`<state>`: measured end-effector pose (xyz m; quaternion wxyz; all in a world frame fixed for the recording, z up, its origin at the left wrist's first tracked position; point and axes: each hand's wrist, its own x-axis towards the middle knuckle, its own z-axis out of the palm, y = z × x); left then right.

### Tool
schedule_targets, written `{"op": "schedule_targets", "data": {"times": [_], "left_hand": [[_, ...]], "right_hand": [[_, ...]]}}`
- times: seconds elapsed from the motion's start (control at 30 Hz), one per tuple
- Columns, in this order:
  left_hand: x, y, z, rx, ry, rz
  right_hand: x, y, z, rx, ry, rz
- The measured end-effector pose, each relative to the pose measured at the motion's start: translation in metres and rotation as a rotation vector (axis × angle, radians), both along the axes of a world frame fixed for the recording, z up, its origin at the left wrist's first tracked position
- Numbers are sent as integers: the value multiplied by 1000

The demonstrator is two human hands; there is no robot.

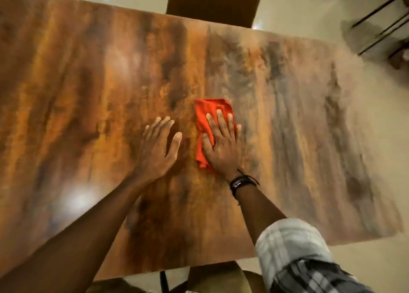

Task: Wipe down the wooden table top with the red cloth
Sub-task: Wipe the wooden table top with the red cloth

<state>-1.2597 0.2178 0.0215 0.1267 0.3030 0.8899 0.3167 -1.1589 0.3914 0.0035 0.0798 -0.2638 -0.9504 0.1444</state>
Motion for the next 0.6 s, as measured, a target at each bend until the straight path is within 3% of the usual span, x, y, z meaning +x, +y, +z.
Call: {"op": "schedule_targets", "data": {"times": [0.13,0.27,0.47,0.6], "left_hand": [[42,68,-5,-120,16,-44],[62,90,-16,-233,175,15],[65,92,-18,-274,261,48],[63,93,-19,-262,242,39]], "right_hand": [[84,159,-8,51,-37,-202],[145,259,-6,35,-131,-379],[159,313,14,-66,-95,-658],[155,268,9,-66,-89,-653]]}}
